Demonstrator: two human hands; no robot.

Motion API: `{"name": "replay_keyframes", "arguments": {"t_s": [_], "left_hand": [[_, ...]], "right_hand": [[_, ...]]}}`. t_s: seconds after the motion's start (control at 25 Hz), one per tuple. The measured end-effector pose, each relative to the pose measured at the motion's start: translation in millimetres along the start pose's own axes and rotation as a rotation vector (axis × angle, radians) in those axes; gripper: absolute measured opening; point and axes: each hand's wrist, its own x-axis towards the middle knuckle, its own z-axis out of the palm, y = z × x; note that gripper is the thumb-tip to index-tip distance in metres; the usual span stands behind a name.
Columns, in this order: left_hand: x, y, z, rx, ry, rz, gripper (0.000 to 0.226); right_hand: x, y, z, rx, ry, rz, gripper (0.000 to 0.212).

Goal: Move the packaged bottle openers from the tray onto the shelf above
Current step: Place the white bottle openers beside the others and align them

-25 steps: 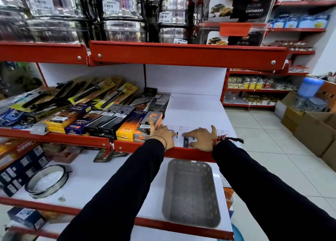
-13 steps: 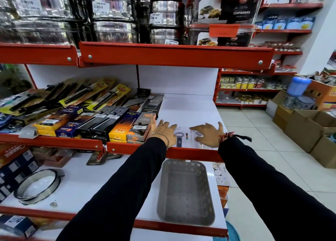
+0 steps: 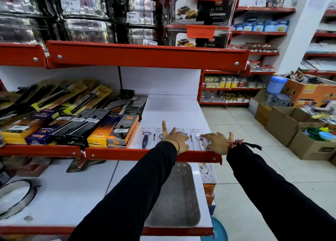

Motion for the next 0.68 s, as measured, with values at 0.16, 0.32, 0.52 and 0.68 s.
{"name": "replay_keyframes", "arguments": {"t_s": [0.16, 0.32, 0.52, 0.68], "left_hand": [[-2.1, -6.6, -0.6, 0.020, -0.017, -0.026, 0.052], [-5.8, -9.8, -0.4, -0.006, -0.027, -0.020, 0.051], [-5.3, -5.4, -1.5, -0.022, -0.026, -0.037, 0.052], [-4.7, -4.7, 0.2, -0.019, -0.025, -0.040, 0.054]], "right_hand": [[4.3, -4.5, 0.1, -0.016, 0.001, -0.018, 0.070], [5.4, -4.8, 0.9, -0.013, -0.004, -0.033, 0.070], [4.0, -2.4, 4.0, -0.017, 0.004, -0.045, 0.067], [1.9, -3.8, 4.8, -0.022, 0.020, -0.061, 0.066]]}}
